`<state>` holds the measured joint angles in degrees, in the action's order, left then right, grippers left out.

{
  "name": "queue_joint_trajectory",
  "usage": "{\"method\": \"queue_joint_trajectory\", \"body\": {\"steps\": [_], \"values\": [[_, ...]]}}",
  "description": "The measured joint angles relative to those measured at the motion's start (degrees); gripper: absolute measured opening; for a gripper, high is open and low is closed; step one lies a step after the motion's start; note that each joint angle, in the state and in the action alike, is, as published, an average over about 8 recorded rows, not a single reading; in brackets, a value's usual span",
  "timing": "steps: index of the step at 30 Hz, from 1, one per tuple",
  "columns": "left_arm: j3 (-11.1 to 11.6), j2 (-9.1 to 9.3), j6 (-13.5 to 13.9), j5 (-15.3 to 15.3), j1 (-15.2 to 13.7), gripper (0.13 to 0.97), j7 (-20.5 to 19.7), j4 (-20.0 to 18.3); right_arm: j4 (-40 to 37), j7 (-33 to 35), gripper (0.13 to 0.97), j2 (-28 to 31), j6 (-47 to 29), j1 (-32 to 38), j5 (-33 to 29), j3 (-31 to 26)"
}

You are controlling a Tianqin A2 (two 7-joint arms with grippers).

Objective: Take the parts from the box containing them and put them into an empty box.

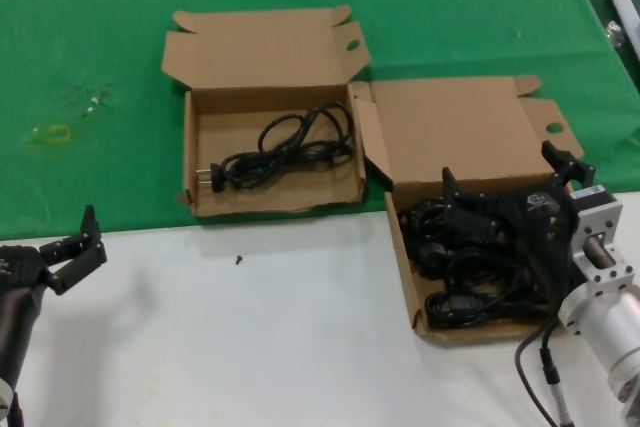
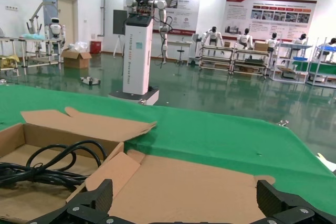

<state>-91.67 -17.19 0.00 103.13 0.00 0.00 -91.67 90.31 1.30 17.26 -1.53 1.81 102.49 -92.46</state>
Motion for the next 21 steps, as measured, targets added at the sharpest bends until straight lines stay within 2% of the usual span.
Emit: {"method": "queue_joint_trajectory", "body": {"steps": [21], "values": [[0.0, 0.0, 0.0, 0.0, 0.0, 0.966, 0.0, 0.0, 0.0, 0.0, 0.966, 0.0, 0.0, 0.0, 0.0, 0.0]]}}
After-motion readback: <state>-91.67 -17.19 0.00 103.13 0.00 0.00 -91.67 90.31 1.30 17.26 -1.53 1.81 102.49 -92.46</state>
